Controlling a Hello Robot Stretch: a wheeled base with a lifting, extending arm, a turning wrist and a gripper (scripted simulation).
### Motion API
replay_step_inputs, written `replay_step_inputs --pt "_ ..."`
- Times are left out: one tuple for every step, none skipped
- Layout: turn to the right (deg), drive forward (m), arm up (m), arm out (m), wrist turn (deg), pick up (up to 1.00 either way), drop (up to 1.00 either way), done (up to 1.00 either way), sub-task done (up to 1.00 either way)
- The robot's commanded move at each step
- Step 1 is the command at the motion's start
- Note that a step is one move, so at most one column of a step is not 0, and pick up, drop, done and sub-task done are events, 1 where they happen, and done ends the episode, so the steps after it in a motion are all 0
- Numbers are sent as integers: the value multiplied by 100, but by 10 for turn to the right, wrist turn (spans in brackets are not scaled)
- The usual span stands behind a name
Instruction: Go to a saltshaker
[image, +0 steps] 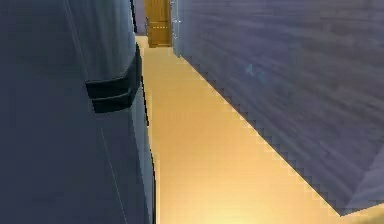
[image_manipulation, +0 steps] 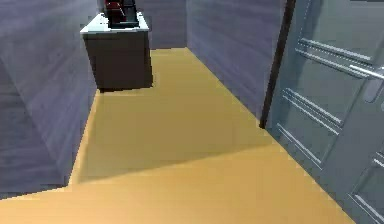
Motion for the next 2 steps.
replay_step_inputs --pt "450 0 0 0 0 0 0 0 0" --pt "420 0 0 0 0 0 0 0 0"
